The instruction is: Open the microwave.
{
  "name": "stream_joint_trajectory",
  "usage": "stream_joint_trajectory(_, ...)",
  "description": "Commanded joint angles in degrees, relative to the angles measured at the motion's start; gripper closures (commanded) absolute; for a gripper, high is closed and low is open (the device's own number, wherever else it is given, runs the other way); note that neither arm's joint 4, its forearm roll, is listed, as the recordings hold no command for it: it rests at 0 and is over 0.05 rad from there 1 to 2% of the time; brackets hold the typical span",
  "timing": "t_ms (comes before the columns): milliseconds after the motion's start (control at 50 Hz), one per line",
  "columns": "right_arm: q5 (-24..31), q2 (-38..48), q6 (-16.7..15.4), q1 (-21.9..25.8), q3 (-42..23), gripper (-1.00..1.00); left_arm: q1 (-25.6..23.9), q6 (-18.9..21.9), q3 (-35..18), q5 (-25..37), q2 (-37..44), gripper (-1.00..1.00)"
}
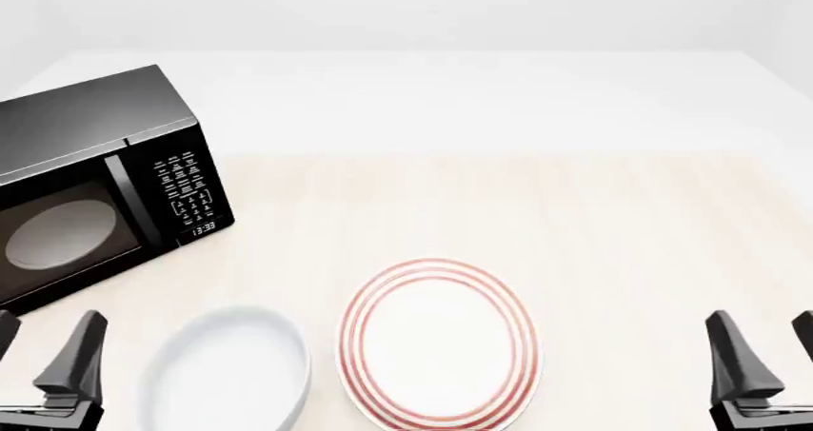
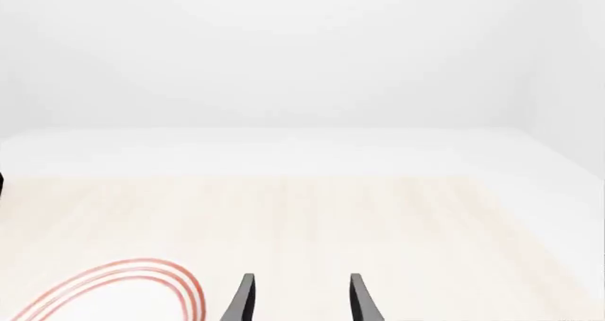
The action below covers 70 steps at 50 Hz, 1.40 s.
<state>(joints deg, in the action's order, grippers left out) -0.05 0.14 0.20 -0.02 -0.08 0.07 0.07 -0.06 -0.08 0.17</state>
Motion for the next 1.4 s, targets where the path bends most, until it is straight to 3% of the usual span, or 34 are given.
stream_joint_trajectory(20,-0.2,0.3,1.0,-0.1,-0.2,-1.00,-0.1,0.9,-0.1,-0.4,0.7,-1.00)
stream_joint_trajectory(40,-0.2,0.5,-0.2,0.0,-0.2,-1.00,-0.1,0.9,-0.1,-0.5,0.8,-1.00)
stream_joint_trajectory(140,-0.2,0.5,0.3,0.0,-0.3,-1.00,0.4,1.9,-0.1,-0.4,1.1,-1.00)
stream_joint_trajectory(280,-0.1,0.3,0.2,0.0,-0.2,-1.00,3.3,2.4,0.0,-5.1,7.6,-1.00)
stream_joint_trajectory(380,-0.1,0.2,0.5,-0.1,-0.1,-1.00,2.7,3.6,-0.3,-10.4,13.8,-1.00)
stream_joint_trajectory(440,0.0,0.2,0.3,-0.1,-0.1,-1.00,2.4,2.9,-2.5,-11.2,16.4,-1.00)
stream_joint_trajectory(540,-0.1,0.1,0.4,-0.1,0.0,-1.00,2.8,1.4,-3.9,-18.0,24.7,-1.00)
stream_joint_trajectory(660,-0.1,0.2,0.4,-0.1,0.0,-1.00,3.9,0.8,-6.1,-20.2,28.1,-1.00)
stream_joint_trajectory(740,-0.2,0.2,0.4,-0.1,0.0,-1.00,5.4,0.6,-6.3,-24.0,33.9,-1.00)
stream_joint_trajectory(860,-0.2,0.3,0.4,-0.1,0.0,-1.00,6.0,0.9,-7.4,-24.3,35.1,-1.00)
stream_joint_trajectory(1400,-0.2,0.3,0.4,-0.1,0.0,-1.00,6.7,0.5,-11.2,-43.5,60.7,-1.00)
